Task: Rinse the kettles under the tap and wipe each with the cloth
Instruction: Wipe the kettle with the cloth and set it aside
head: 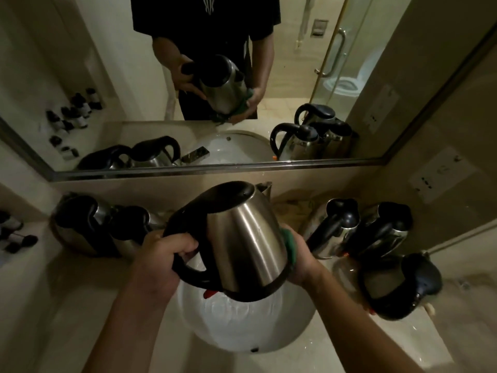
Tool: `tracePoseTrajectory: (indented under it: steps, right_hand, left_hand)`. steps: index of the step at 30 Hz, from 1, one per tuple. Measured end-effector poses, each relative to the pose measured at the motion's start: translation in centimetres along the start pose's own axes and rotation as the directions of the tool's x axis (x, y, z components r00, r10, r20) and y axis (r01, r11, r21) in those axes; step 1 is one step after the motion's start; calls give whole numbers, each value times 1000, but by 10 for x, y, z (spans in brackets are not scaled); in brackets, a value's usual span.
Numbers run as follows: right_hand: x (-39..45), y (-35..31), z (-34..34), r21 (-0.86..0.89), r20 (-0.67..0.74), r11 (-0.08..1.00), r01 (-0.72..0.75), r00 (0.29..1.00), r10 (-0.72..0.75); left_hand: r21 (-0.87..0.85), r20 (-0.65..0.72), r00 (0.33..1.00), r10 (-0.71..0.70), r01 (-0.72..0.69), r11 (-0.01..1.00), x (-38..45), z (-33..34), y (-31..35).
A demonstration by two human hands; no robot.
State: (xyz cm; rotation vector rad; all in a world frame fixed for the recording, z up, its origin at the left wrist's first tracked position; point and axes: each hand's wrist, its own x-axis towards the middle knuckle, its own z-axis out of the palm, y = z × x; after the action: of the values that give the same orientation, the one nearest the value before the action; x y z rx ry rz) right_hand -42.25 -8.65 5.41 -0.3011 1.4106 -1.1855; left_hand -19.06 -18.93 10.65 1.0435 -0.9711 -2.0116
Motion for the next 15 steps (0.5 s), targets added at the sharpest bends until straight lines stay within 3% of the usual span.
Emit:
tracePoseTrajectory:
  steps: [3, 7, 15]
  right_hand:
    - [-17, 17, -3, -66, -153, 994, 83, 984, -92]
    - [-44, 40, 0, -205, -254, 951, 231, 926, -280]
    - [-95, 85, -50, -475, -363, 860, 186, 849, -384]
  left_hand:
    - [87, -81, 997, 1, 6, 996, -4, 7, -14]
    - [301, -86, 996, 15, 12, 954, -24, 33, -38]
    - [302, -125, 990, -69, 105, 947, -42, 104, -118]
